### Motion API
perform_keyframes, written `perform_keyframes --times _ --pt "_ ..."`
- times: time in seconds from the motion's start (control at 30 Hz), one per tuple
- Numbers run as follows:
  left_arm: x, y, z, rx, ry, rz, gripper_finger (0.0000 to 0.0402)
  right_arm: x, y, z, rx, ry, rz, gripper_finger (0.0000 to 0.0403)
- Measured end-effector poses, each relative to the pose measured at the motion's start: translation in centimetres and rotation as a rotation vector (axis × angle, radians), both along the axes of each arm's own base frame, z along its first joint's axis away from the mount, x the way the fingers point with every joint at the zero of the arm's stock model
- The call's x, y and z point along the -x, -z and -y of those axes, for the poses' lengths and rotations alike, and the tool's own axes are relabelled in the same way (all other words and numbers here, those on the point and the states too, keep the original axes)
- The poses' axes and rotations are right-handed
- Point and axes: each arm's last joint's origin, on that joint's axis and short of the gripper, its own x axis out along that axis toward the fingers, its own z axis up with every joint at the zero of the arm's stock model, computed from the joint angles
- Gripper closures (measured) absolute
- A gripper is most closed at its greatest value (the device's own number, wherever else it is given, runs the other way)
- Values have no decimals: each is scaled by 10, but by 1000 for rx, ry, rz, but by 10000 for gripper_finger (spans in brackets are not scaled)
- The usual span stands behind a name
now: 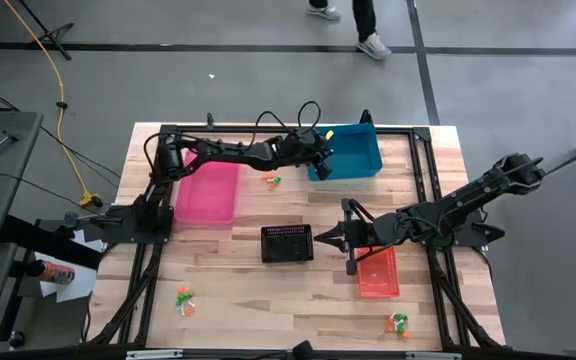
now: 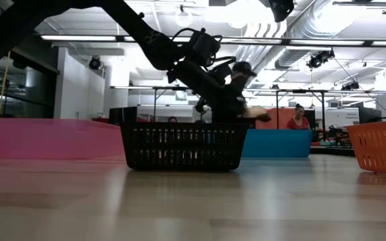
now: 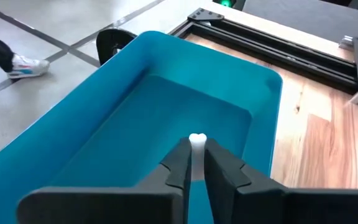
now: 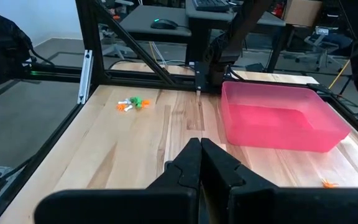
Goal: Sort Halloween decoration
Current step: Put the white bone toy into the blue bin
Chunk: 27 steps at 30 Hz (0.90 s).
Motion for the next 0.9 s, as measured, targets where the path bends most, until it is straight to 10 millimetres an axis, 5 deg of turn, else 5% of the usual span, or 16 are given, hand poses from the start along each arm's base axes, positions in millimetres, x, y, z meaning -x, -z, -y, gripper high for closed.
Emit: perform_keyframes --times 0.57,0.77,0.9 --pt "5 -7 4 -67 2 -80 256 0 1 0 5 0 -11 402" --pt "39 -51 12 -55 30 -275 239 1 1 -1 11 -6 -12 402" --pt "75 -89 35 -15 61 -393 245 1 1 -1 9 -6 -8 402"
